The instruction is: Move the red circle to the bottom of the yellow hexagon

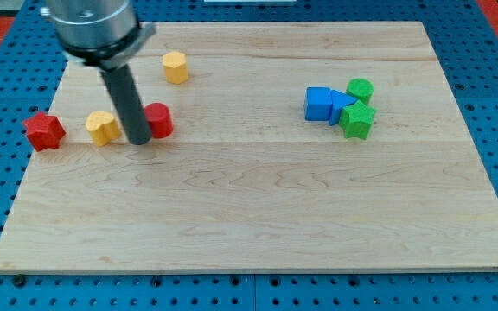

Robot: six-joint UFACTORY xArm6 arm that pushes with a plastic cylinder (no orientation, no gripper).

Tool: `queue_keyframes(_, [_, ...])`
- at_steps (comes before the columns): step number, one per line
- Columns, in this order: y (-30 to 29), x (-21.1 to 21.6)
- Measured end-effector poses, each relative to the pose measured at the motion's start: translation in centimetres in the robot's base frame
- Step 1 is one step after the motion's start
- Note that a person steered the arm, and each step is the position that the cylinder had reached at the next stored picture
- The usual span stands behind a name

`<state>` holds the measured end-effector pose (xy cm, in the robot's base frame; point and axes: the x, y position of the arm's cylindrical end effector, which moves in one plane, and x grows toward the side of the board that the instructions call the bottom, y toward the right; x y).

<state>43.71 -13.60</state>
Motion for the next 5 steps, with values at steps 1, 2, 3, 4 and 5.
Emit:
queue_keyframes(1, [0.3, -1.9])
queue_keyframes(2, [0.3, -3.5])
queue_keyframes(3, [0.3, -5.0])
queue_keyframes(4, [1.3, -4.2])
queue_keyframes(5, [3.3, -2.5])
